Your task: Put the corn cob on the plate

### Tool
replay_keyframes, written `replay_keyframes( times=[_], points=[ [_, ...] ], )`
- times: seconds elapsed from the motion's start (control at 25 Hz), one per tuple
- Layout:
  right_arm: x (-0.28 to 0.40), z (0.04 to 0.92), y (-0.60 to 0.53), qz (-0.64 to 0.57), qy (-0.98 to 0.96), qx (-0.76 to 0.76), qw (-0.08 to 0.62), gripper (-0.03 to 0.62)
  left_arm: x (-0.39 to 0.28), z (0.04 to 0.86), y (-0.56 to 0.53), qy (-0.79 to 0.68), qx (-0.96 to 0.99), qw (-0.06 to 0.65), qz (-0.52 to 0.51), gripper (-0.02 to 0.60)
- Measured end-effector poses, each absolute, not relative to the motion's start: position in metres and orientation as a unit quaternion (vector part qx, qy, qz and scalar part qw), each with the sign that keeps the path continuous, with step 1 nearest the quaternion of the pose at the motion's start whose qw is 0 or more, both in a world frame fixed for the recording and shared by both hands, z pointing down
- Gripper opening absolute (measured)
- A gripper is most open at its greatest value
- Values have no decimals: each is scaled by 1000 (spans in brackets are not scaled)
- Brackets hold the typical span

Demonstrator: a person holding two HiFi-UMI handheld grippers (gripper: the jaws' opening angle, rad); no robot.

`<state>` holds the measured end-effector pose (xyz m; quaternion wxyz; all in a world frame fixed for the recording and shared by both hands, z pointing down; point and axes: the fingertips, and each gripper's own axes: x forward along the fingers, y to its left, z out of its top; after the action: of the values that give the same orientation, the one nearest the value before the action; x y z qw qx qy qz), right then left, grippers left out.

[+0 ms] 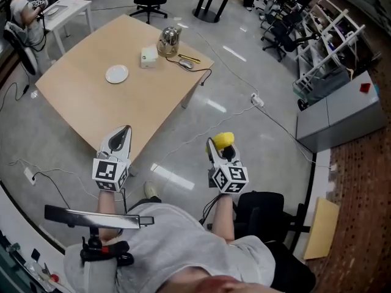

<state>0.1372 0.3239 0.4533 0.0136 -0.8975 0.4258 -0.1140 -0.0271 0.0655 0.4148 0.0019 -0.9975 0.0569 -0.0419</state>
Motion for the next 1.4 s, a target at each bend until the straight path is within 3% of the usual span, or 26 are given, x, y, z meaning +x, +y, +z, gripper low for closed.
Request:
replay_keyframes(
  times=[0.48, 1.08, 1.4],
  points=[
    [187, 444, 237, -108, 470, -876, 1, 262, 3, 413, -2, 103, -994, 2, -31, 20],
    [163, 450, 97, -115, 594, -796, -16, 262, -89, 419, -78, 255, -966, -13, -29, 20],
    [168, 460, 26, -120, 638, -760, -25, 262, -106, 423, -116, 313, -949, -12, -36, 20]
  ],
)
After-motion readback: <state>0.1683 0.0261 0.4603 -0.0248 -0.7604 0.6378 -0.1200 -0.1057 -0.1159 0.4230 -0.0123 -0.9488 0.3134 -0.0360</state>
